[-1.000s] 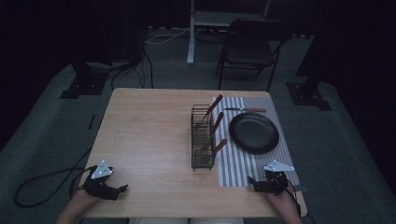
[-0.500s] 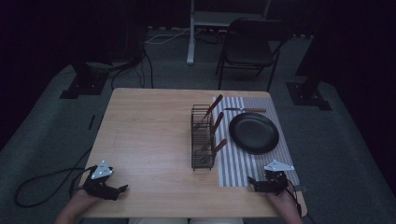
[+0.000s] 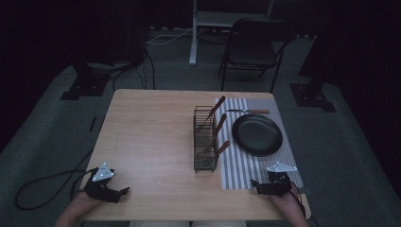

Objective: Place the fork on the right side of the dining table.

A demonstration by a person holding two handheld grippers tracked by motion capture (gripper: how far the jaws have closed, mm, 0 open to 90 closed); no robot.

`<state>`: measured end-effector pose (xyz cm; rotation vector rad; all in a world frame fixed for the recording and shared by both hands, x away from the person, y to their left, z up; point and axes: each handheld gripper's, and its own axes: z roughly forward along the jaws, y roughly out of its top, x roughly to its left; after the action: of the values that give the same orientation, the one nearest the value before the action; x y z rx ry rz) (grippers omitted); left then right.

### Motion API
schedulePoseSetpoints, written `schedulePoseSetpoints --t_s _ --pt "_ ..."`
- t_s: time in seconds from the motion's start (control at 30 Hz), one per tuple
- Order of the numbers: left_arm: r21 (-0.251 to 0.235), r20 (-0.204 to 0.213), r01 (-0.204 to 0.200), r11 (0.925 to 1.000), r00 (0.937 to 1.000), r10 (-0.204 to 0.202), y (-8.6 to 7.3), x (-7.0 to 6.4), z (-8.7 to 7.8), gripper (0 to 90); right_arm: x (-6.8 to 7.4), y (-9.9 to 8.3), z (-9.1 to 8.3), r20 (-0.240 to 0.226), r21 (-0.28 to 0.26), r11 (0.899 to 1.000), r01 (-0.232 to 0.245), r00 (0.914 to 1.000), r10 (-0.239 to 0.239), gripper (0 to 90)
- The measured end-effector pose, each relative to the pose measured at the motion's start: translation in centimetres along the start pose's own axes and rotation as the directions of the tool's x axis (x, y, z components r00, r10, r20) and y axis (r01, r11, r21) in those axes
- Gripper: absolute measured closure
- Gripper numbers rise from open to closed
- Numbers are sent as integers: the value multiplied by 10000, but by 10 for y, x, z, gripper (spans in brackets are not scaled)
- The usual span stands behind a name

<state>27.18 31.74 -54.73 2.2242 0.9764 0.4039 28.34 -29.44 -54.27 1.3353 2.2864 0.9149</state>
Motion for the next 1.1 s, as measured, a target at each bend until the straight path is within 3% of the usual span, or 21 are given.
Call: schedulePoseSetpoints --t_s 0.17,0.23,0.5,0.73,1.1 --pt "6 1 -9 10000 10000 9 0 0 0 0 7 3 0 -130 80 9999 92 9999 -91 146" --pt "8 -1 -11 10000 10000 11 0 0 0 0 8 5 -1 -405 -7 10000 -85 9991 85 152" --pt "11 -1 -15 10000 10000 15 0 0 0 0 19 17 -10 -861 -431 9990 -101 9963 63 152" --pt "9 -1 -12 10000 10000 12 0 0 0 0 35 33 -20 -1426 -829 9966 39 9897 -158 164" --pt "-1 0 2 10000 10000 -2 0 0 0 0 50 52 -29 -1511 -1292 9916 32 9882 -229 195"
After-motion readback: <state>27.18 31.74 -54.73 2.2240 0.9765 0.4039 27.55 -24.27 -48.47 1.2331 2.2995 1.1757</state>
